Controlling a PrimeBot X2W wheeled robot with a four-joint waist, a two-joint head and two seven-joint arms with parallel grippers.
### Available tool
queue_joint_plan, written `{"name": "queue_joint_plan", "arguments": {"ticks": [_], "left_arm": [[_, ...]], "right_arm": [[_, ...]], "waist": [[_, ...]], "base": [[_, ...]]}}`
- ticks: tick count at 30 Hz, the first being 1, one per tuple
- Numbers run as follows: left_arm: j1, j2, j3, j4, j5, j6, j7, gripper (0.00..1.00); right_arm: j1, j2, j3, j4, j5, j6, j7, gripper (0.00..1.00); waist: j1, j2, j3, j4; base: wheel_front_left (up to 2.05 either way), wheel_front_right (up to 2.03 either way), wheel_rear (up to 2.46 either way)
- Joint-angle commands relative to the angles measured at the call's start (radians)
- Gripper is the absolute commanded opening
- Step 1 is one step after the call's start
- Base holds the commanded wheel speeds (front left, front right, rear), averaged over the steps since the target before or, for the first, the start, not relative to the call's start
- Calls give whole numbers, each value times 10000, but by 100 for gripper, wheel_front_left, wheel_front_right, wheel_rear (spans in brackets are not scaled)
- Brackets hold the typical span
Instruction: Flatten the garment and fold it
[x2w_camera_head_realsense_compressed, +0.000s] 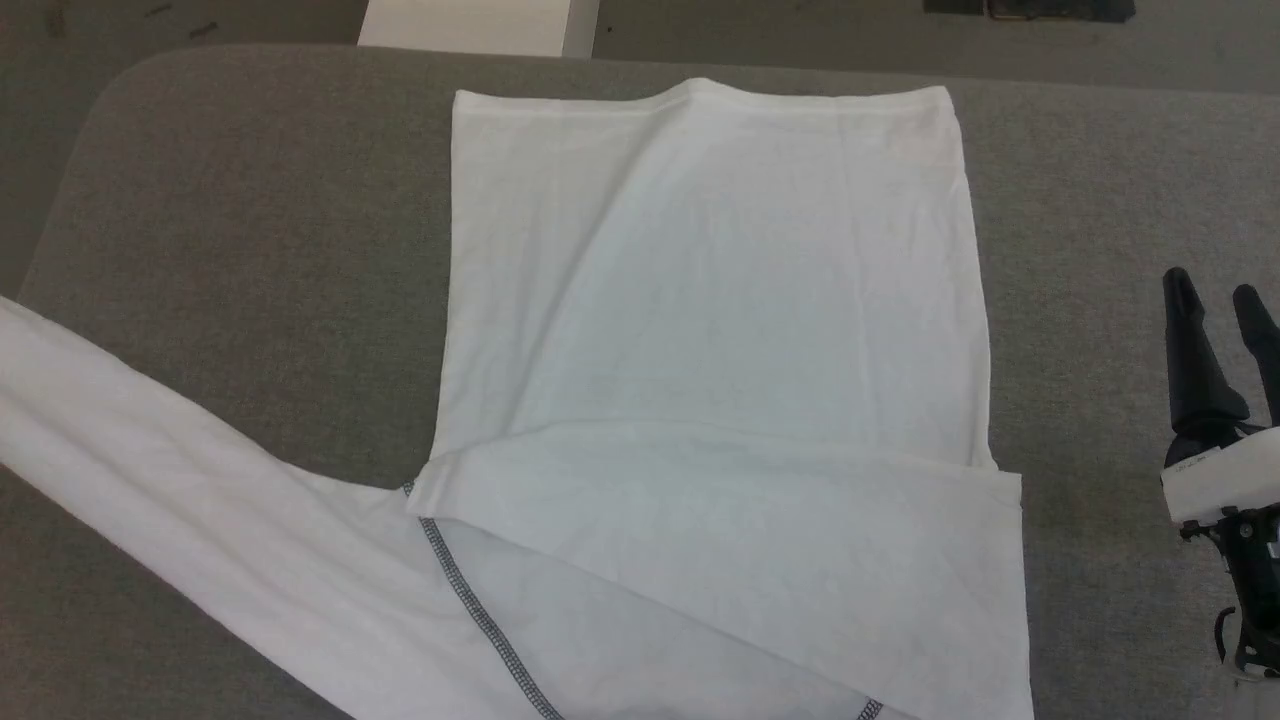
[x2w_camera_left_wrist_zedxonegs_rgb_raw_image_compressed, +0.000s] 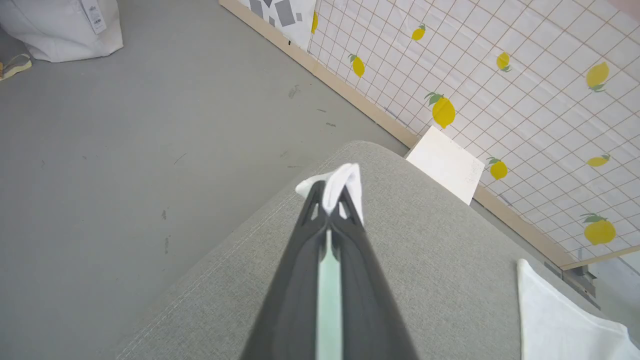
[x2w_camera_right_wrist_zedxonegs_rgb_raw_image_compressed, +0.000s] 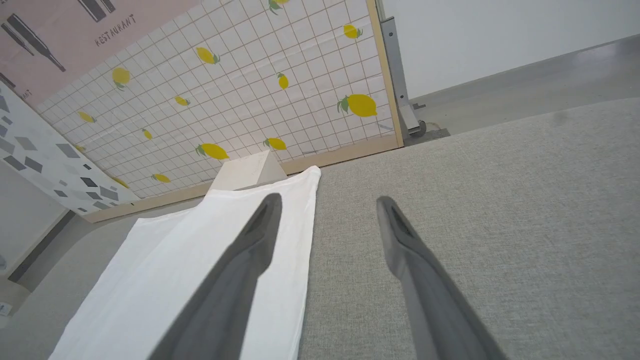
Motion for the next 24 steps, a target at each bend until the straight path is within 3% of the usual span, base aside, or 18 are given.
{"name": "queue_joint_plan", "arguments": {"ticks": [1,5,9,14,20,24], "left_arm": [[156,-165,5,-220,-226,17,80,0],[205,-791,-123,-1198,-871,-297,391,0],[62,-1870,-711,-2444,-1644,-579,829,0],[-102,-3209,-2087,-3740,-1973,-559,1417,0],[-542,-4927,-4086,-4105,-1620,-287,1549,0],[-536,-5481,-5533,-3730,-1357,-389,1339,0]], "right_arm": [[173,3,25,77,70,-13,-109,100],[322,3,-8,257,125,-13,-201,100],[549,3,-87,387,186,-13,-281,100],[695,3,-134,504,249,-13,-343,100],[775,3,0,622,353,-13,-415,100],[764,3,137,732,439,-13,-491,100]], "waist": [[1,0,-208,-59],[1,0,-547,-75],[1,0,-921,12],[1,0,-1207,32],[1,0,-1283,-219],[1,0,-1156,-612]], "base": [[0,0,0],[0,0,0],[0,0,0],[0,0,0],[0,0,0],[0,0,0]]}}
